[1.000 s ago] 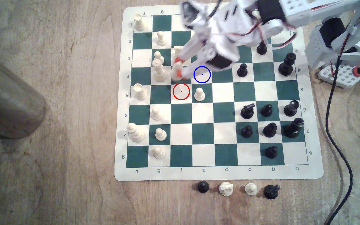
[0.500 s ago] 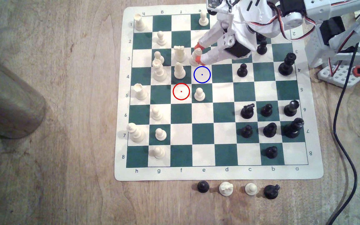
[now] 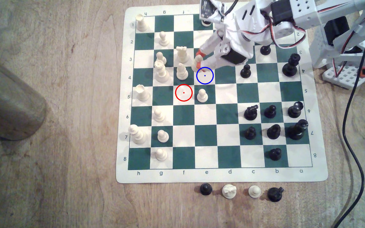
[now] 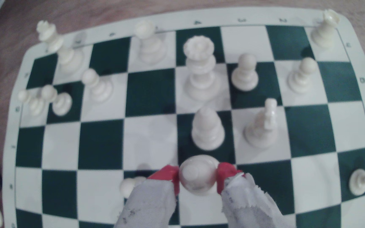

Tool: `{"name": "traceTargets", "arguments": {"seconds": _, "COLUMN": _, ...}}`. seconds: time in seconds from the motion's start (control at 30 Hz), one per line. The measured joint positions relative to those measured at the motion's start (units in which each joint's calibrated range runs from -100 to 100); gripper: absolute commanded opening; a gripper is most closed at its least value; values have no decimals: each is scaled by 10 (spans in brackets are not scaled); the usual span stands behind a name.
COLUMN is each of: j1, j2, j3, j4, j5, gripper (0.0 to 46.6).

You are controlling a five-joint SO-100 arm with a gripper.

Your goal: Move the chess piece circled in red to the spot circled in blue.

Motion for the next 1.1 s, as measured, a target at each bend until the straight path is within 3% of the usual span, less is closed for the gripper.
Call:
{"name": "traceTargets", "arguments": {"seconds": 0.3, "j1": -6, "j2": 42, "j3": 0, "j4": -19, "j5": -11, "gripper": 5}}
{"name": "traceTargets", "arguments": {"seconds": 1.1, "j1": -6, "j2": 96, "j3": 0, "j4": -40, "j5": -11, "gripper": 10}}
